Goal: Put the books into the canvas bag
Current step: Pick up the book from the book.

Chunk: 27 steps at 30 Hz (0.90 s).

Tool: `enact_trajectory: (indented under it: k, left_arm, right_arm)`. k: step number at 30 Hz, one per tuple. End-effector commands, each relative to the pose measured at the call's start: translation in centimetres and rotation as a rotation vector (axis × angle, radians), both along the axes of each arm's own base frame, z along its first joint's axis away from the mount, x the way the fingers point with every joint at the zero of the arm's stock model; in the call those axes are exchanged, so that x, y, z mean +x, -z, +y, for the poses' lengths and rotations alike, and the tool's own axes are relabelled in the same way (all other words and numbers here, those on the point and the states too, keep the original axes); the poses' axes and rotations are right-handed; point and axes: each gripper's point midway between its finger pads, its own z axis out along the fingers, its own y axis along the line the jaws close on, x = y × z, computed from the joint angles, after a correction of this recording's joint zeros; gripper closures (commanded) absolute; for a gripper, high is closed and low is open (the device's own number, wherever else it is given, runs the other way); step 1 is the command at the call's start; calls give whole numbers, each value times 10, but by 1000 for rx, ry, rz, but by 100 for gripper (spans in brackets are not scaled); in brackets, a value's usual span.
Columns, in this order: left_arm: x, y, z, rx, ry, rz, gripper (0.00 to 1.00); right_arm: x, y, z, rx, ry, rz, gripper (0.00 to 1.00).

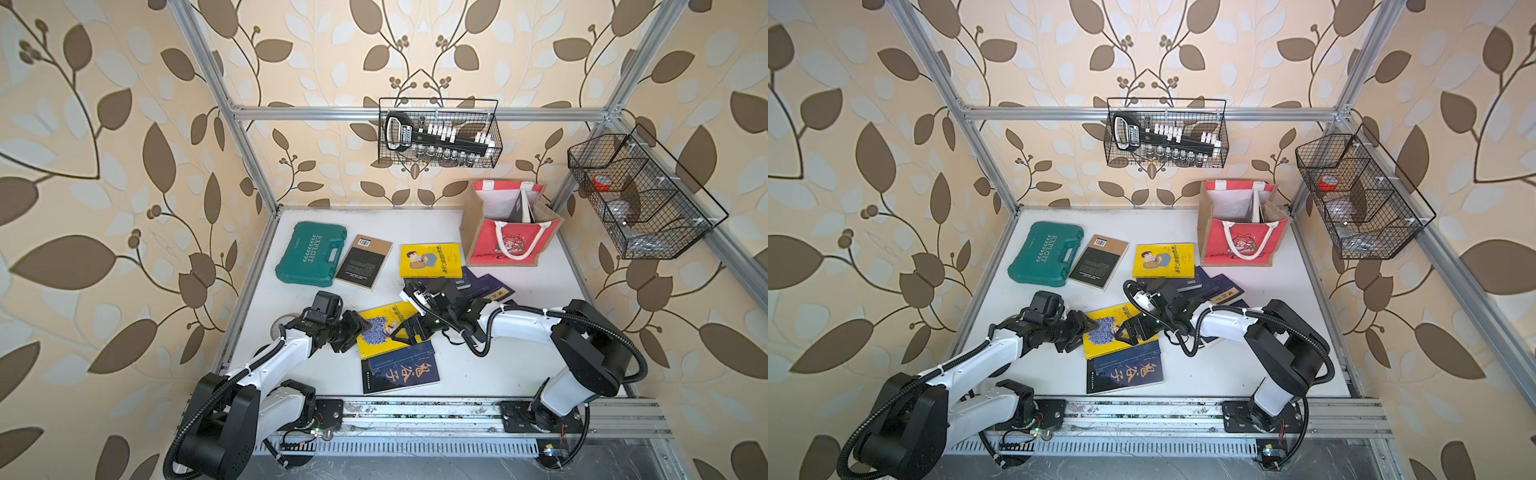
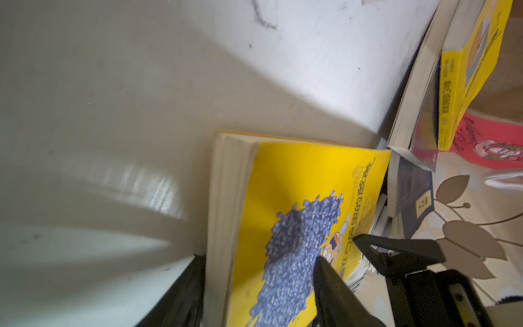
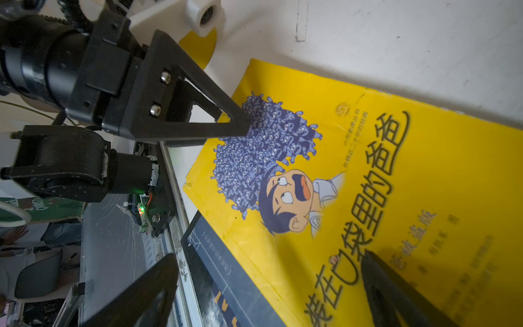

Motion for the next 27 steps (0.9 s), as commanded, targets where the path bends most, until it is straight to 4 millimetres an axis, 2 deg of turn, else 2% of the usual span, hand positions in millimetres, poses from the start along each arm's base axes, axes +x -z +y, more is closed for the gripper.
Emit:
enact_trajectory:
  k: [1,4,8,11,14,17,20,24,27]
  left_arm:
    - [11,-18,-4,-26,5,-76,57]
    - [14,-25,-1,-8,2,-94,68]
    - [16,-36,1,11,8,-126,75]
    - [20,-47,-2,-4,22,-164,85]
    - [24,-55,-8,-32,42,-192,100]
    - [27,-60,-9,-34,49,-209,100]
    - [29,-63,-8,-22,50,-221,100]
    - [33,-75,-7,1,67,-245,100]
    - [34,-86,-9,19,117,-273,100]
  right_arm:
    - [-11,22,-4,-47,-6,75,2]
    - [-13,26,-4,-49,-12,82,2]
    - [-14,28,-3,-43,-22,90,2]
    - [-15,28,0,-32,-32,96,2]
    - [-16,30,2,-27,-41,103,1]
    - [-16,26,3,-8,-49,93,2]
    - [-13,9,5,29,-53,29,2]
    - [-5,-20,-1,33,-26,-179,2]
    - [-1,-33,-7,7,2,-304,2]
